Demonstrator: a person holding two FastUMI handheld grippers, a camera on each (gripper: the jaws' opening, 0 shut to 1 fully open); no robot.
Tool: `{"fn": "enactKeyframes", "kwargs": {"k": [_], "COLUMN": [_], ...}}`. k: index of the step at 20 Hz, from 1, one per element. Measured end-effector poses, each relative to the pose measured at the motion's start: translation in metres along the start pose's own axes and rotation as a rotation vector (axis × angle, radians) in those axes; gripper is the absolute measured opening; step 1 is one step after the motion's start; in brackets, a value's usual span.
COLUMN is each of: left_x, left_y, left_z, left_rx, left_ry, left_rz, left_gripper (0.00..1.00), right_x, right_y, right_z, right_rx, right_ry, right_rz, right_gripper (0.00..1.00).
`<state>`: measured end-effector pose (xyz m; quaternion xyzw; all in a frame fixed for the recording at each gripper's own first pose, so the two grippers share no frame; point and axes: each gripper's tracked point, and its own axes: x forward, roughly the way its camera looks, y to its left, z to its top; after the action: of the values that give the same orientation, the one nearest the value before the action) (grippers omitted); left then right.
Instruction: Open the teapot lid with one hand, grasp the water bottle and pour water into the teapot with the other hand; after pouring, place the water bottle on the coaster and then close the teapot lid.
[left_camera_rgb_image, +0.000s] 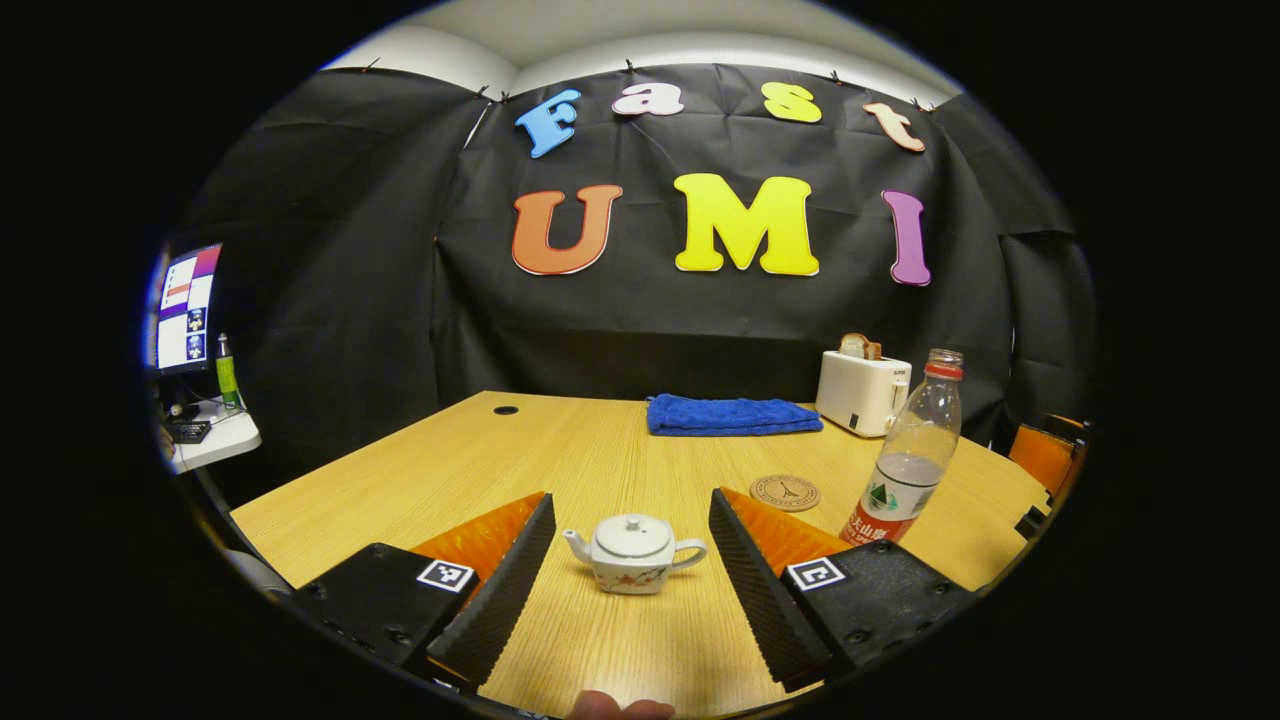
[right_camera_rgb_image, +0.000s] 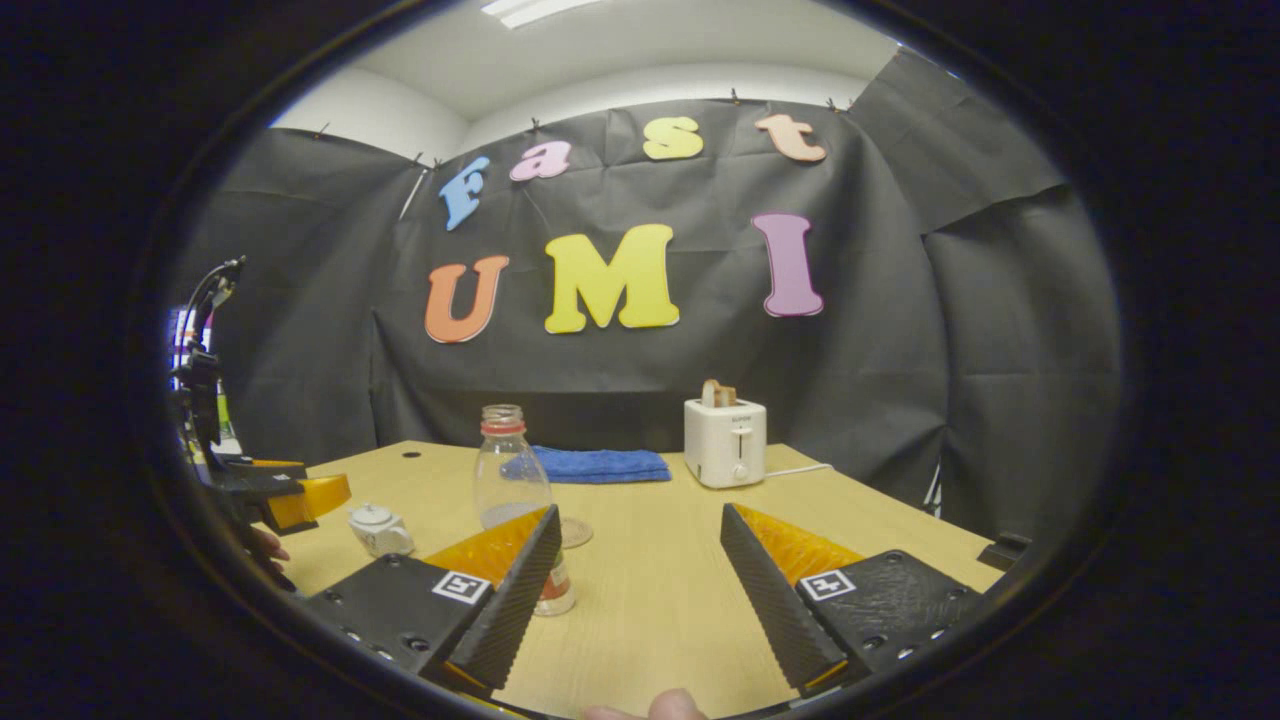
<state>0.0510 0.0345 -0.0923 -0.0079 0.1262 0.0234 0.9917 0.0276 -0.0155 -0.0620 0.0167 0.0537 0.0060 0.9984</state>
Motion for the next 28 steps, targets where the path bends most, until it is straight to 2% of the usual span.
{"fn": "enactKeyframes", "kwargs": {"k": [3,5,7,11,13,14,16,17,18,19,20,21,22,23,27,28], "left_x": [0.022,0.033,0.042,0.051,0.051,0.05,0.051,0.052,0.053,0.053,0.054,0.054,0.054,0.054,0.045,0.042], "left_y": [0.0,0.003,0.004,0.005,0.004,0.002,0.001,0.001,0.004,0.004,0.002,0.001,0.002,0.003,0.002,0.001], "left_z": [-0.012,-0.022,-0.028,-0.031,-0.036,-0.034,-0.034,-0.034,-0.033,-0.032,-0.032,-0.031,-0.031,-0.03,-0.012,-0.004], "left_rx": [0.025,0.043,0.044,0.054,0.064,0.072,0.092,0.105,0.115,0.113,0.113,0.112,0.111,0.105,0.082,0.082], "left_ry": [0.048,0.09,0.119,0.141,0.157,0.151,0.157,0.157,0.157,0.155,0.152,0.147,0.144,0.144,0.091,0.071], "left_rz": [-0.01,0.001,0.008,0.017,0.015,0.01,0.009,0.013,0.027,0.028,0.016,0.008,0.004,0.002,-0.011,-0.017], "left_gripper": [0.98,0.95,0.89,0.71,0.61,0.52,0.44,0.41,0.34,0.28,0.16,0.14,0.08,0.07,0.02,0.03], "right_x": [0.01,0.016,0.023,0.03,0.031,0.031,0.03,0.029,0.027,0.027,0.025,0.024,0.022,0.021,0.014,0.011], "right_y": [-0.005,-0.011,-0.014,-0.019,-0.019,-0.02,-0.018,-0.015,-0.011,-0.007,-0.003,-0.002,0.001,0.003,0.023,0.028], "right_z": [-0.006,-0.008,-0.013,-0.019,-0.019,-0.018,-0.018,-0.019,-0.02,-0.02,-0.019,-0.018,-0.016,-0.015,-0.012,-0.012], "right_rx": [0.012,0.013,0.023,0.035,0.032,0.028,0.025,0.03,0.034,0.036,0.036,0.037,0.04,0.042,0.059,0.057], "right_ry": [0.025,0.029,0.043,0.063,0.063,0.062,0.059,0.06,0.063,0.063,0.062,0.058,0.055,0.051,0.046,0.048], "right_rz": [-0.012,-0.023,-0.029,-0.039,-0.044,-0.047,-0.043,-0.031,-0.012,0.008,0.027,0.043,0.059,0.075,0.157,0.171], "right_gripper": [0.94,0.96,0.94,0.96,0.96,0.96,0.99,0.96,0.92,0.92,0.95,0.95,0.92,0.95,0.95,0.92]}}
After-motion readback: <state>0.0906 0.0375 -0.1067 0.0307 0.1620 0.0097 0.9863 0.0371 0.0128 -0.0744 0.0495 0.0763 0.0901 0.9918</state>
